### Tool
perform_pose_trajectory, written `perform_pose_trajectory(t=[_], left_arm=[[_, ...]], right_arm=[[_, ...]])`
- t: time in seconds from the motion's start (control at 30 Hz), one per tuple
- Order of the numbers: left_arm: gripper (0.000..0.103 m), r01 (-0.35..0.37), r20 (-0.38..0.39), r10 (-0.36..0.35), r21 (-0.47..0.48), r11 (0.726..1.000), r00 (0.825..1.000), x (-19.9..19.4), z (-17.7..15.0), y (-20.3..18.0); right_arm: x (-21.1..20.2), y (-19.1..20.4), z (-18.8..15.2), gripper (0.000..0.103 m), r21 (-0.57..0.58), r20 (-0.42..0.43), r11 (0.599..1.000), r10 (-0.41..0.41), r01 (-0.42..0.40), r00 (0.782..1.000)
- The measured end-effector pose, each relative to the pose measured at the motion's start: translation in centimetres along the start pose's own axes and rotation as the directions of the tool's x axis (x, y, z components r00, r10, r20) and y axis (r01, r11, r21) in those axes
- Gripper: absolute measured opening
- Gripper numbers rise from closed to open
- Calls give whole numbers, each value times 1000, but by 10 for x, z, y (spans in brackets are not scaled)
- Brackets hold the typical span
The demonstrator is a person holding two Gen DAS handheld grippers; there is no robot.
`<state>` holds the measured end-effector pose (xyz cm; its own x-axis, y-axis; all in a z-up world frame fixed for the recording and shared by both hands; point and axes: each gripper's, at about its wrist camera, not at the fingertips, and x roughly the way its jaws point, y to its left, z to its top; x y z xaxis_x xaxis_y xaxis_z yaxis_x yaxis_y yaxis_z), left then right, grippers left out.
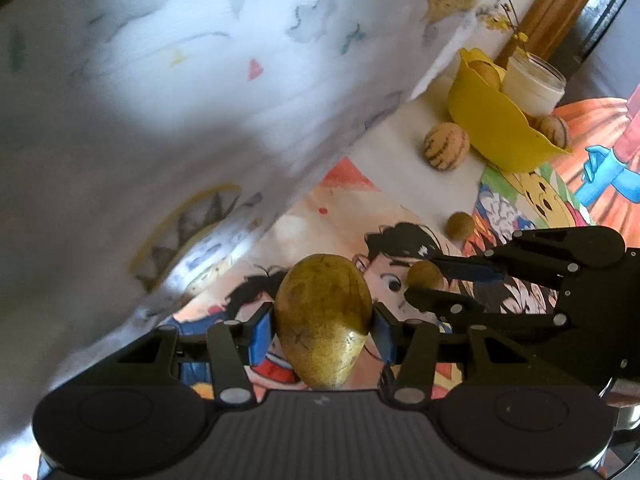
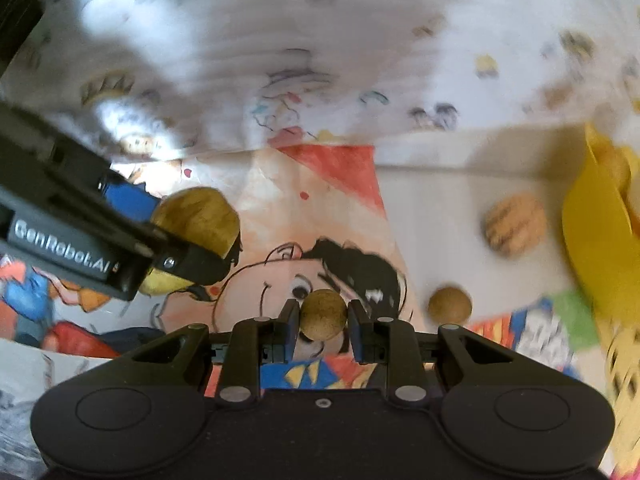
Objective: Organize fruits
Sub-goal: 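Lift the yellow-green fruit with the left tool while the right tool lifts the small brown fruit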
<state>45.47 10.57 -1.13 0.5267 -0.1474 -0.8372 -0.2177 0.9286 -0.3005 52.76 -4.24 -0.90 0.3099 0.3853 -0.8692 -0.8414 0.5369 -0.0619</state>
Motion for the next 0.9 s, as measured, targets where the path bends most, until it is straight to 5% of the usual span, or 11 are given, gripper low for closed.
perform_pose_trajectory(t=[0.4,0.9], left_arm=[[55,20,-3,-20,29,999,1000,-22,-24,-15],[55,66,-7,-65,97,993,998,-59,-67,-62]], right_arm=[[-49,-4,-36,28,286,40,955,69,-78,997],[-150,21,-108,28,478,150,877,-22,-52,989]])
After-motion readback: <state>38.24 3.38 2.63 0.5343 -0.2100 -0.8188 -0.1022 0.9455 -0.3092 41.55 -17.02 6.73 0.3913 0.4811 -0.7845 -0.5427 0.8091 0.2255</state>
